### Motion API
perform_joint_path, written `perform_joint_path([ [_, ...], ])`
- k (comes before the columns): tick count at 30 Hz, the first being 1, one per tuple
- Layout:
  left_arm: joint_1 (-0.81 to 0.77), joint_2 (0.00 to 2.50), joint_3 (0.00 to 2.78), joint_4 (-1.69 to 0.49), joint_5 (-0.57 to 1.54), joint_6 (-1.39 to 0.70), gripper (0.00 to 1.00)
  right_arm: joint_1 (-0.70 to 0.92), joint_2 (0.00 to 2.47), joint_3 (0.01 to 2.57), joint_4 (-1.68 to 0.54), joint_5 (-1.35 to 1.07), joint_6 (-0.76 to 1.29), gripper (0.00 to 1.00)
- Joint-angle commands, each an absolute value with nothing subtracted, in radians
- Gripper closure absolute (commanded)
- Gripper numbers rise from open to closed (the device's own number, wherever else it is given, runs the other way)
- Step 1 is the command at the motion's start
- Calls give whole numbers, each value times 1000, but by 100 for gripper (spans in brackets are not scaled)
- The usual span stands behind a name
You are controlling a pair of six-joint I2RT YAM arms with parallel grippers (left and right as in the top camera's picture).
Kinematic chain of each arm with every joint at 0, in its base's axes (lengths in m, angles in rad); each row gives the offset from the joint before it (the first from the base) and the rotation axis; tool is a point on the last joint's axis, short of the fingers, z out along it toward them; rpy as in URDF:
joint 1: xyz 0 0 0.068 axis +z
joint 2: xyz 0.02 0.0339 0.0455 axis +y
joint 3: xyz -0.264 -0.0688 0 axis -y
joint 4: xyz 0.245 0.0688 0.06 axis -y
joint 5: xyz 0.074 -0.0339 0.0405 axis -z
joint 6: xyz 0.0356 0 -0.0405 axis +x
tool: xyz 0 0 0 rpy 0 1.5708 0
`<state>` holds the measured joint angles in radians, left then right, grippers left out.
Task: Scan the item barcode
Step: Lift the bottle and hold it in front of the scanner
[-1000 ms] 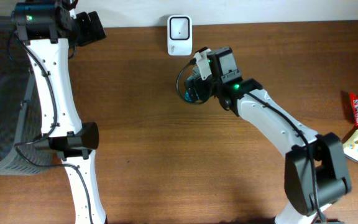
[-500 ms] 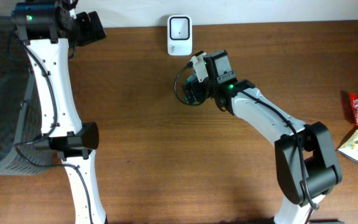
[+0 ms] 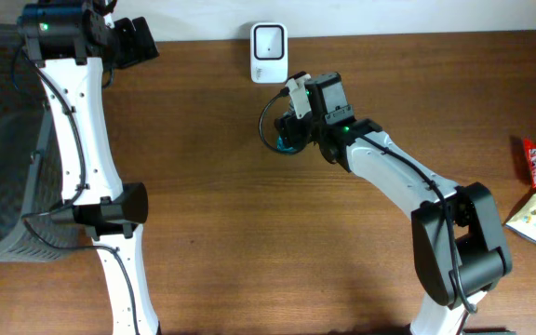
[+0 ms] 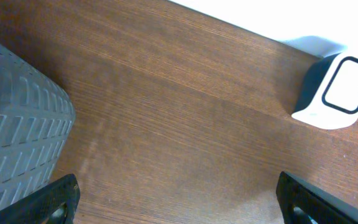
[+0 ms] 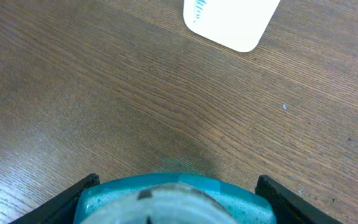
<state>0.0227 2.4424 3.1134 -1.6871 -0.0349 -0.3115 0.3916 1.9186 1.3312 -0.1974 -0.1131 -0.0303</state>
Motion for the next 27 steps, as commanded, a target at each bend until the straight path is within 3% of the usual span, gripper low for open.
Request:
perform_joint_path([
  [1, 23, 2431, 3108, -1688, -49, -321, 1, 392, 1919, 1328, -190, -119, 17, 32],
  [17, 21, 2431, 3108, -1688, -49, -321, 1, 392, 1920, 1472, -183, -91, 75, 33],
  [27, 27, 2431, 3108, -1688, -49, -321, 1, 392, 1921, 1519, 67, -75, 611, 39],
])
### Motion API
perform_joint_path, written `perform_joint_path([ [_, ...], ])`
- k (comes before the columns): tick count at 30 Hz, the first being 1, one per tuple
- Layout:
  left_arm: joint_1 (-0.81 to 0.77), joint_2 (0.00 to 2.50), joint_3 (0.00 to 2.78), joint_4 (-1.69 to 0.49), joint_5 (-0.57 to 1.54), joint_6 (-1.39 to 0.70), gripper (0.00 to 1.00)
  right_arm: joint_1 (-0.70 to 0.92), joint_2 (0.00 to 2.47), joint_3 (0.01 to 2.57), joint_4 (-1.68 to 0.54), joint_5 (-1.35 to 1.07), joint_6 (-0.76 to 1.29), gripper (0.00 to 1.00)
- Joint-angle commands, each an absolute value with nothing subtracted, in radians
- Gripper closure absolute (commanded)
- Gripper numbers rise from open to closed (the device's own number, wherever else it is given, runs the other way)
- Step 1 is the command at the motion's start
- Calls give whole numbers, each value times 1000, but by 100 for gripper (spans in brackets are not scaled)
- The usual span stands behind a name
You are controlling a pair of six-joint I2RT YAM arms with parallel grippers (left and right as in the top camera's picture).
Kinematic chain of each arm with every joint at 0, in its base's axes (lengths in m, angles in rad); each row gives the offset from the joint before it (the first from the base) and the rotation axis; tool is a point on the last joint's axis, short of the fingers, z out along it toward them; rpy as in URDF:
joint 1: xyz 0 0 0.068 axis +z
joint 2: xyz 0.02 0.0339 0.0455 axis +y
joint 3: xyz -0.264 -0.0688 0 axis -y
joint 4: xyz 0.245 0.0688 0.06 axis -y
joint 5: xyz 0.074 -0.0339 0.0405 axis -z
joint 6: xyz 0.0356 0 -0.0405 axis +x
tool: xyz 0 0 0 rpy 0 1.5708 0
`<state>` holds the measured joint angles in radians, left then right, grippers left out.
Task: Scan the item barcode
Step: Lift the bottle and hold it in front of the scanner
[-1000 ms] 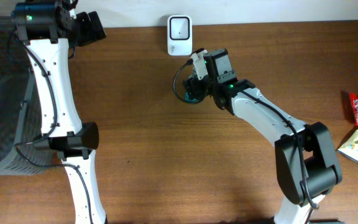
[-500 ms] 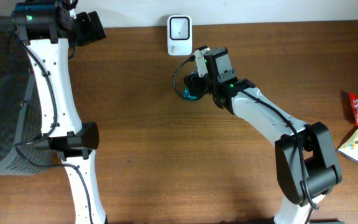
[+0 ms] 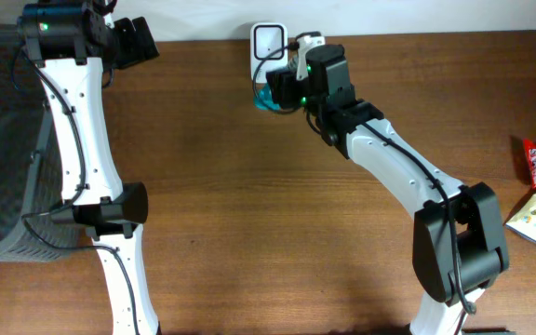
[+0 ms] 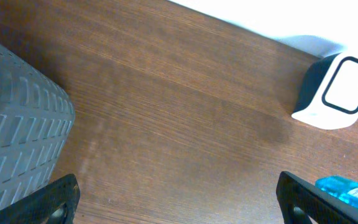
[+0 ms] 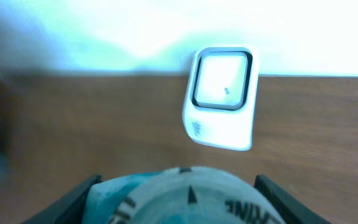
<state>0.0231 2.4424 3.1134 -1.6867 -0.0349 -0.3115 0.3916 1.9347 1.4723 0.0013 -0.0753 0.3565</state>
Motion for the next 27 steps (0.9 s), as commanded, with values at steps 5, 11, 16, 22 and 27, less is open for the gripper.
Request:
perform_joint_path([
  [5, 27, 2431, 3108, -1688, -49, -321, 1, 392, 1925, 1519, 170, -74, 963, 40],
  [11, 27, 2431, 3108, -1688, -49, -321, 1, 385, 1974, 1527, 266, -86, 1320, 43],
  [16, 27, 2431, 3108, -1688, -49, -321, 1, 350, 2063, 1582, 289, -161, 1569, 47],
  [22, 27, 2431, 3108, -1688, -49, -321, 1, 315, 2204, 1720, 323, -270, 1774, 46],
  [27, 27, 2431, 3108, -1688, -49, -321, 1, 280, 2244, 1752, 269, -269, 1906, 44],
])
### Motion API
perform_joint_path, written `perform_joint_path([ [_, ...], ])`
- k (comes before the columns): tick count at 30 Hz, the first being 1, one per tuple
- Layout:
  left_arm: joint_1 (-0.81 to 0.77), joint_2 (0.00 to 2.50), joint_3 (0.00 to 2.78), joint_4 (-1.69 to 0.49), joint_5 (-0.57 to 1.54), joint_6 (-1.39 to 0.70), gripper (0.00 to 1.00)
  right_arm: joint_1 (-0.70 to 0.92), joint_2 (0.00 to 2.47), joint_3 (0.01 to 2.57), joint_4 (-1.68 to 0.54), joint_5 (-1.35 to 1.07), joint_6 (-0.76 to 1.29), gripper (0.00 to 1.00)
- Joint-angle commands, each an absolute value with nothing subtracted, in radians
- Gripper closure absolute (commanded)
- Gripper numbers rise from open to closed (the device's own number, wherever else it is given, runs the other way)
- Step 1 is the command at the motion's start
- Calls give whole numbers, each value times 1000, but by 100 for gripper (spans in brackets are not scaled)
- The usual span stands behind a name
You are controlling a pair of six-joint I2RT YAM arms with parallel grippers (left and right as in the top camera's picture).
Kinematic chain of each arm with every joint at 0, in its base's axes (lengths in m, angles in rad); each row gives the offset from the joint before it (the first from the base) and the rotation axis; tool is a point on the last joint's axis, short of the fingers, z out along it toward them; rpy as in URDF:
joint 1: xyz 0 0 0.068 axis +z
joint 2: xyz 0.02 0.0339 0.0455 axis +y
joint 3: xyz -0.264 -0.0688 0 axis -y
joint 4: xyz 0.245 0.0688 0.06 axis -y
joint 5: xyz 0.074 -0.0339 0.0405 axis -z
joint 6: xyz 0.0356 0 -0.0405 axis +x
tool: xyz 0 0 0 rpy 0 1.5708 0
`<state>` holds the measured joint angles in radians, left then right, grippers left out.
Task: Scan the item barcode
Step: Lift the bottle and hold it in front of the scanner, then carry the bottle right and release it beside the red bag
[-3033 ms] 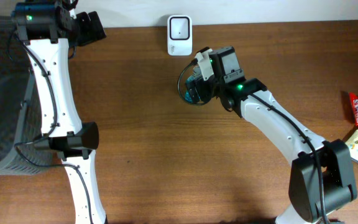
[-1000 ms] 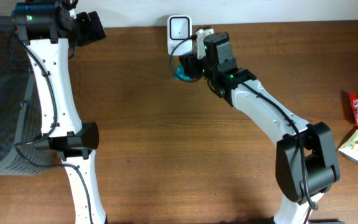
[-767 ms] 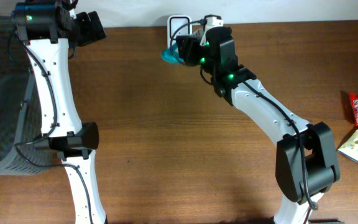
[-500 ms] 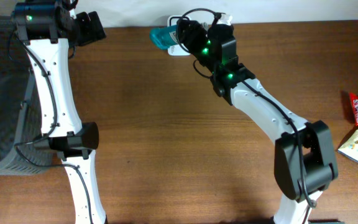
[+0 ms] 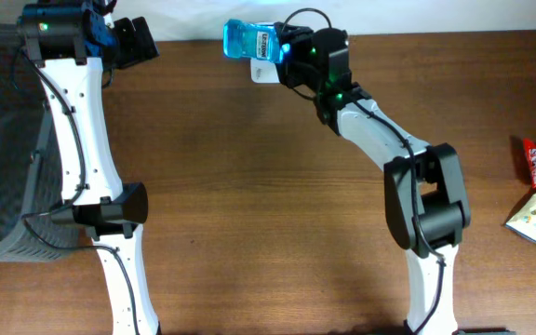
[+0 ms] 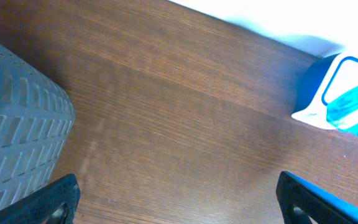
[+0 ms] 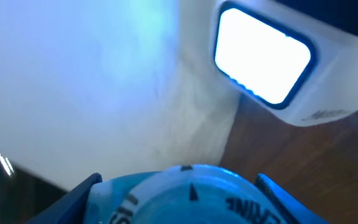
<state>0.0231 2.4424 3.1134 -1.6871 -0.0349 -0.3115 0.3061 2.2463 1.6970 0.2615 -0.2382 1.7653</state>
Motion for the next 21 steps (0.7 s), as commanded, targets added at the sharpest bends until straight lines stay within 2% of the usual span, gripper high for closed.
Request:
perform_joint_path([
  [1, 27, 2431, 3108, -1688, -49, -321, 1, 269, 2247, 1752, 269, -278, 1905, 44],
  [8, 27, 2431, 3108, -1688, -49, -321, 1, 238, 2257, 1752, 124, -284, 1931, 44],
  [19, 27, 2431, 3108, -1688, -49, -321, 1, 232, 2296, 1753, 252, -331, 1950, 44],
  [21, 27, 2431, 3108, -1688, -49, -321, 1, 221, 2296, 1758, 272, -362, 1899, 48],
])
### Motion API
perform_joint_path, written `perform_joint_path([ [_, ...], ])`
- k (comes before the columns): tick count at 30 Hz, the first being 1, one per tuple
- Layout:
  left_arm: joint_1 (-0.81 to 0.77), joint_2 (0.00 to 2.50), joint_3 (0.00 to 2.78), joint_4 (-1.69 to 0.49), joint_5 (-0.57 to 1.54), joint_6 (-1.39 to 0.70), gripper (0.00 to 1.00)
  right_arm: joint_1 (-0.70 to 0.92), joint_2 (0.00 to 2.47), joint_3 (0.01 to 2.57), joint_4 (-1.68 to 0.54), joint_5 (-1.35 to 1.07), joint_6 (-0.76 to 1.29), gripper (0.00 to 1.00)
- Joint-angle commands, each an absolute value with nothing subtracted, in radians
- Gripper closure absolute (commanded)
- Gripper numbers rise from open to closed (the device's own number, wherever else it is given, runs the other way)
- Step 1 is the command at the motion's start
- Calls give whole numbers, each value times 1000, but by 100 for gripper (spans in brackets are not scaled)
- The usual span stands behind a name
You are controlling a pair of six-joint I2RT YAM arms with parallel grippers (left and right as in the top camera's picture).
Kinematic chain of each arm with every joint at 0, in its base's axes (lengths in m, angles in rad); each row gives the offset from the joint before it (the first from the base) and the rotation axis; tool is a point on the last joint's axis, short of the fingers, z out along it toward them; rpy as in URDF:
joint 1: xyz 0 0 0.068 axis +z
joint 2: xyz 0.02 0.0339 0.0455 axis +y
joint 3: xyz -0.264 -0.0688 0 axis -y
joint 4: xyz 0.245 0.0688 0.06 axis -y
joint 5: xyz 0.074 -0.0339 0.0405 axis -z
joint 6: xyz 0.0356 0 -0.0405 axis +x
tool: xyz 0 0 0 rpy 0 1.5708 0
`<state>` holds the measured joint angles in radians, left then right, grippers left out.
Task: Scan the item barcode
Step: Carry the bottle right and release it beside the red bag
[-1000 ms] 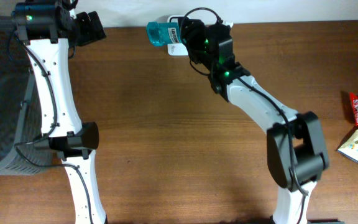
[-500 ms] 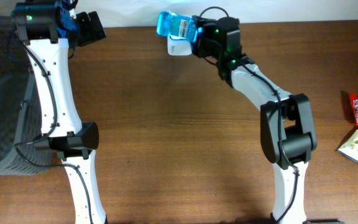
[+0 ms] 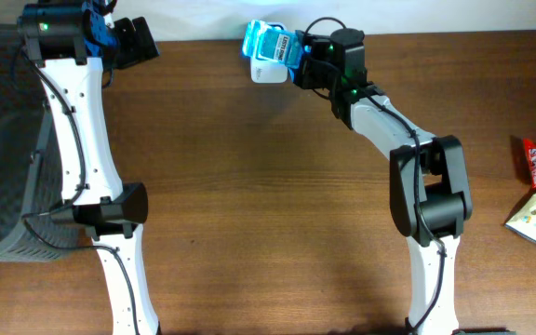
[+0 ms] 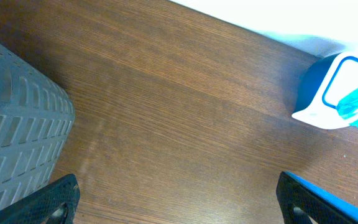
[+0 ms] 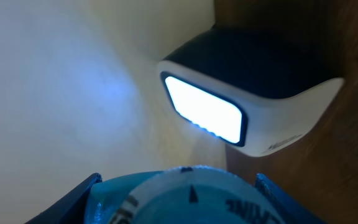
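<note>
A blue translucent bottle (image 3: 270,42) with a printed label lies sideways in the air, with my right gripper (image 3: 298,48) shut on its cap end. It covers most of the white barcode scanner (image 3: 266,74) at the table's back edge. In the right wrist view the bottle's cap (image 5: 185,196) fills the space between the fingers of the right gripper (image 5: 180,193), and the scanner (image 5: 247,106) faces it with its window lit. My left gripper (image 3: 136,42) is open at the far left and holds nothing. Its wrist view shows the scanner (image 4: 328,99) and part of the bottle.
A grey ribbed basket (image 3: 3,140) stands off the table's left side and shows in the left wrist view as the basket (image 4: 17,124). Snack packets lie at the right edge. The white wall runs behind the scanner.
My right gripper has shifted the bottle a little to the right, from just left of the scanner to directly over it. In the right wrist view the scanner has turned. The left arm is unmoved.
My right gripper held the bottle low over the table in front of the scanner. Then it was up against the scanner's front. Then the bottle lay sideways in the air at the scanner's upper left, and now it is over the scanner. The left gripper stayed open throughout.
</note>
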<state>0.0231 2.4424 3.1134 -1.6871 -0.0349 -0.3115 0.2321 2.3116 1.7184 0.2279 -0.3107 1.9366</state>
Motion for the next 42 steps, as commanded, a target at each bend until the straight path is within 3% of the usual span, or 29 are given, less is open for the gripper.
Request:
perform_joint_path([
  [1, 27, 2431, 3108, -1688, -49, -321, 1, 214, 2296, 1763, 281, -368, 1856, 48],
  [4, 27, 2431, 3108, -1688, -49, -321, 1, 189, 2295, 1818, 252, -403, 1737, 48],
  [13, 27, 2431, 3108, -1688, -49, -321, 1, 9, 2212, 2061, -151, -464, 1397, 48],
  [19, 27, 2431, 3108, -1688, -49, -321, 1, -194, 2130, 2165, -464, -500, 1130, 47],
  [28, 27, 2431, 3108, -1688, -49, -321, 1, -522, 2070, 2204, -1002, -323, 704, 43],
  [36, 27, 2431, 3108, -1688, -49, -321, 1, -711, 2077, 2180, -1120, -224, 449, 43],
  [40, 27, 2431, 3108, -1688, -49, -321, 1, -707, 2093, 2176, -1092, -208, 259, 43],
  [42, 27, 2431, 3108, -1688, -49, -321, 1, -680, 2101, 2176, -1084, -61, 182, 43],
])
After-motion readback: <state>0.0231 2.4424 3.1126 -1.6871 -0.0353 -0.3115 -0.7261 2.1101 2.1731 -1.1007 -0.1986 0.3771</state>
